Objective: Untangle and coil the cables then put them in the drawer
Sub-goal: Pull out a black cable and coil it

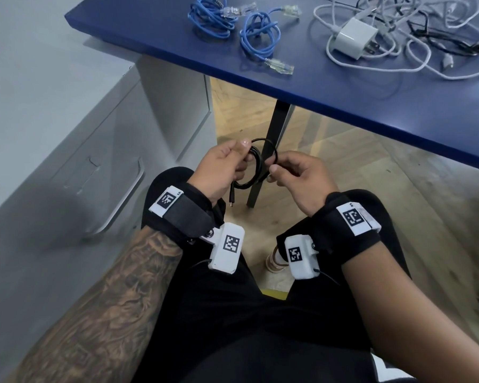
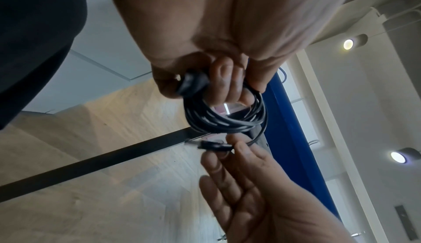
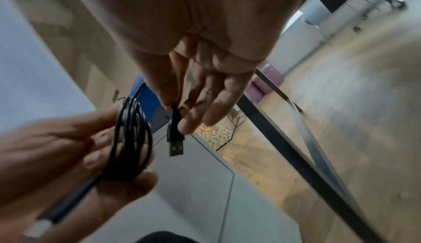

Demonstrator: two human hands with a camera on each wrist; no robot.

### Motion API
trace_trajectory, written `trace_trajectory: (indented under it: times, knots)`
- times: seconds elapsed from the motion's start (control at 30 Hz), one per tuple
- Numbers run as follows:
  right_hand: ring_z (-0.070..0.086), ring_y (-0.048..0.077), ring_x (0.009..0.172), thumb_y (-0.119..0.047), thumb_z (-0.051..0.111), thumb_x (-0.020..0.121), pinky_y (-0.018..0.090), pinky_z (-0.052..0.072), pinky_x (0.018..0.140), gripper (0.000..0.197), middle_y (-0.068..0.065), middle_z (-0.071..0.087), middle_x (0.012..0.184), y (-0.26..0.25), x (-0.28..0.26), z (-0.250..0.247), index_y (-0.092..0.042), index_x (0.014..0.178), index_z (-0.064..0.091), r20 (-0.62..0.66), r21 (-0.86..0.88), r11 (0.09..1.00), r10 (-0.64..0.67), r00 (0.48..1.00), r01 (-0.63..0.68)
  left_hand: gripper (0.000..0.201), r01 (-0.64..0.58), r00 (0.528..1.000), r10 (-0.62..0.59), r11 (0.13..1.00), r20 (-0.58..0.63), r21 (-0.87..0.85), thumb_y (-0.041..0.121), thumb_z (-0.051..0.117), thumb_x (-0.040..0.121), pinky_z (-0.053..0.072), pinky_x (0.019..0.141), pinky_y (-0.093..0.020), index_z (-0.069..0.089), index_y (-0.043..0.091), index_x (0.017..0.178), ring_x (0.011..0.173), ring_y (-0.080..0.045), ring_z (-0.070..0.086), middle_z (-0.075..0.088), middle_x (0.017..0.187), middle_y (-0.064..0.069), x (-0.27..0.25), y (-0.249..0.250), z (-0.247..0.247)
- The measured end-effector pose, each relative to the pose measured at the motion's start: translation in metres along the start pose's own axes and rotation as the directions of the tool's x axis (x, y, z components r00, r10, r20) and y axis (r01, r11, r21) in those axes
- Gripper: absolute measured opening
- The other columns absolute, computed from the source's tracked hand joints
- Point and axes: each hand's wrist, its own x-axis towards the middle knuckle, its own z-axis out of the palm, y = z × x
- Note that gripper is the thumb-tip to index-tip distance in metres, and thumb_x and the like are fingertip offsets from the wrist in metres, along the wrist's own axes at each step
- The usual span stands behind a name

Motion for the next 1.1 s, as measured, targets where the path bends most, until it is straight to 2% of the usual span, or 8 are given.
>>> trace_trajectory:
  times: [0.13,0.37,0.53,0.67,0.8,0.87,0.97,1.1]
  knots:
    - [0.068,0.013,0.069,0.002,0.055,0.097,0.026,0.056,0.069,0.018,0.009,0.070,0.085,-0.004,-0.001,0.004,-0.013,0.095,0.064,-0.003,0.247,0.965,0.096,0.995,-0.092,0.034,-0.023,0.999,0.022,0.999,0.026,0.044,0.021,0.041,0.105,0.026,0.044,-0.014,0.049,0.010,0.074,0.044,-0.002,0.029,0.042,0.046,0.014,0.001,-0.001,0.000]
    - [0.070,0.011,0.065,0.002,0.056,0.096,0.029,0.059,0.068,0.014,-0.002,0.071,0.069,-0.003,-0.003,0.012,-0.011,0.097,0.059,-0.002,0.477,0.863,0.191,0.982,-0.166,0.034,0.006,0.997,-0.010,0.999,0.082,0.049,0.017,0.040,0.104,0.027,0.042,-0.011,0.054,0.010,0.074,0.043,0.001,0.033,0.052,0.053,0.012,-0.002,-0.002,0.002]
    - [0.065,0.011,0.063,0.003,0.055,0.095,0.029,0.049,0.066,0.029,0.000,0.071,0.074,-0.007,-0.004,0.015,-0.021,0.111,0.059,0.069,0.391,0.907,0.143,0.987,-0.159,0.035,0.002,0.998,-0.006,0.998,0.059,0.065,0.020,0.041,0.104,0.030,0.042,-0.010,0.054,0.008,0.075,0.042,0.000,0.032,0.035,0.061,-0.004,-0.004,-0.001,0.004]
    - [0.060,0.019,0.084,-0.002,0.051,0.088,0.028,0.048,0.071,0.042,0.002,0.068,0.096,-0.009,-0.006,0.021,-0.030,0.116,0.066,0.126,0.463,0.870,0.123,0.984,-0.168,0.033,-0.010,1.000,0.010,1.000,0.014,0.008,0.018,0.041,0.104,0.033,0.043,-0.010,0.056,0.009,0.076,0.042,-0.001,0.034,0.040,0.054,0.004,-0.005,0.000,0.007]
    - [0.060,0.017,0.093,0.003,0.066,0.077,0.029,0.051,0.086,0.067,0.005,0.066,0.100,-0.010,-0.009,0.024,-0.016,0.138,0.047,0.214,0.445,0.890,0.005,0.977,-0.102,0.027,-0.013,0.999,0.012,0.999,-0.030,-0.034,0.015,0.041,0.104,0.039,0.045,-0.010,0.056,0.007,0.083,0.042,0.003,0.047,0.052,0.048,0.013,-0.005,0.002,0.008]
    - [0.063,0.015,0.093,-0.004,0.073,0.080,0.027,0.054,0.086,0.065,0.005,0.068,0.097,-0.012,-0.009,0.027,-0.013,0.138,0.045,0.163,0.403,0.913,-0.006,0.987,-0.061,0.023,-0.013,1.000,0.011,0.998,-0.028,-0.066,0.016,0.042,0.104,0.047,0.053,-0.014,0.060,0.008,0.090,0.052,0.000,0.056,0.060,0.061,0.008,-0.006,0.001,0.011]
    - [0.057,0.023,0.086,-0.028,0.072,0.082,0.019,0.051,0.073,0.048,0.017,0.058,0.091,-0.015,-0.006,0.027,-0.022,0.126,0.055,0.057,0.389,0.919,0.047,0.997,-0.066,0.023,-0.029,0.999,0.029,0.999,-0.015,-0.014,0.020,0.043,0.104,0.044,0.053,-0.012,0.062,0.009,0.101,0.058,0.003,0.058,0.062,0.077,0.002,-0.008,-0.001,0.014]
    - [0.061,0.016,0.091,-0.005,0.073,0.077,0.037,0.054,0.089,0.074,0.014,0.061,0.095,-0.014,-0.008,0.020,-0.024,0.141,0.040,0.105,0.433,0.900,-0.003,0.994,-0.043,0.024,-0.038,0.998,0.037,0.999,-0.055,-0.015,0.024,0.044,0.104,0.047,0.058,-0.016,0.062,0.009,0.097,0.064,-0.004,0.059,0.060,0.077,-0.002,-0.006,-0.004,0.017]
